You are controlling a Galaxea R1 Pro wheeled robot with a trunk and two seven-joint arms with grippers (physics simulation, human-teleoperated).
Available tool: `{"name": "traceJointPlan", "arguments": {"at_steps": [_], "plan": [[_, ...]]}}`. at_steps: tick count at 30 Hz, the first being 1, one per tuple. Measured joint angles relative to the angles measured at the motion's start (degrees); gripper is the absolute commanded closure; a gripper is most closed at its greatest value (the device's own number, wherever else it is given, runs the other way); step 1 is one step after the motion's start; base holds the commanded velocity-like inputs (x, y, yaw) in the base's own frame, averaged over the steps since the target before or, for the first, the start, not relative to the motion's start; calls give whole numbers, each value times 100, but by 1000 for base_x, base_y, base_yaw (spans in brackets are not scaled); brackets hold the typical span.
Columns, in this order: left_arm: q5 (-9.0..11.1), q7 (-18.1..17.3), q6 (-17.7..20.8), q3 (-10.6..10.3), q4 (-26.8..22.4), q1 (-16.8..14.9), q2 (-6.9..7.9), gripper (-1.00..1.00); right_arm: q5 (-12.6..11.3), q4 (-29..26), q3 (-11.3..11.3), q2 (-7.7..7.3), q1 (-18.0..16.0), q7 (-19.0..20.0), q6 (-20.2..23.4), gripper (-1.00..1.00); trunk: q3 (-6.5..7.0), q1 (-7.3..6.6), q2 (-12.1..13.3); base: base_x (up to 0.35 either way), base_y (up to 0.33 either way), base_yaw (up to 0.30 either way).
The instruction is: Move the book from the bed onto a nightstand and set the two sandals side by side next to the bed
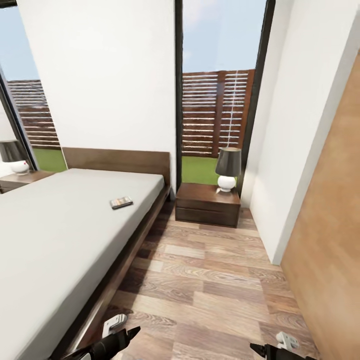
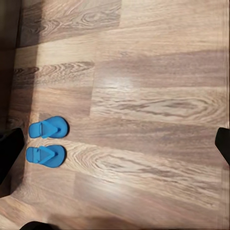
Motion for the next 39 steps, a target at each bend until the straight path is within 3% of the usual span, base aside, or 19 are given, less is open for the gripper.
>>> {"name": "traceJointPlan", "arguments": {"at_steps": [39], "plan": [[-1,13,0,0,0,0,-3,-100,-3,0,0,0,0,0,0,-100,0,0,0,0,-24,-296]]}}
